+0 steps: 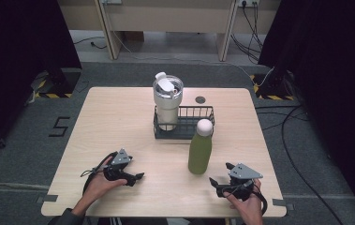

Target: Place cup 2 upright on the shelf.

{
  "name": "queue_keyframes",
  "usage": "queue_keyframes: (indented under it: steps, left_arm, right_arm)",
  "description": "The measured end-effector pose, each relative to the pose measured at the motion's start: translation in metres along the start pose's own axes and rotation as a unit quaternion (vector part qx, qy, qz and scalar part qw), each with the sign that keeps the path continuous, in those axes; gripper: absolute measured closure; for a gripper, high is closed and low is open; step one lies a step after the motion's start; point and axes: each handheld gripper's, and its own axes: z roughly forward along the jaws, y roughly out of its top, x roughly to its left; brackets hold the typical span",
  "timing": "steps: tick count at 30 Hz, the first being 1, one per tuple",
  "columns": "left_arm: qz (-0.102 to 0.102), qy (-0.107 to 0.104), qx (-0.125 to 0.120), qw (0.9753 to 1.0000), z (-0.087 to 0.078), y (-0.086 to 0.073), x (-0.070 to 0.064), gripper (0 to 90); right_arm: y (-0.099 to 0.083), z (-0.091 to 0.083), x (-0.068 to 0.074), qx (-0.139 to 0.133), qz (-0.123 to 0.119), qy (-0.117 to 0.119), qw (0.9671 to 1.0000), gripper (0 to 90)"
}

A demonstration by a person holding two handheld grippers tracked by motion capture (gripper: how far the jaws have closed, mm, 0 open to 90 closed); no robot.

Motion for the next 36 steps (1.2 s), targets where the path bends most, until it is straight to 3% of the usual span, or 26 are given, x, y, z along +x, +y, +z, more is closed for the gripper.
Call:
queue_keyframes:
  steps: [8,22,36]
  left_arm:
    - [0.0,0.0,0.0,1.0,0.0,0.0,0.0,13.2]
    - [0.0,-0.001,0.0,1.0,0.0,0.0,0.0,13.1]
    - [-0.001,0.0,0.0,1.0,0.0,0.0,0.0,13.1]
  right_arm:
    - [0.007,0.001,0.002,-0.015,-0.011,0.001,0.9998,15.1]
    - [0.012,0.005,0.0,-0.048,0.001,0.016,0.9987,15.1]
    - [0.028,0.012,0.005,-0.06,-0.021,0.022,0.9978,15.4]
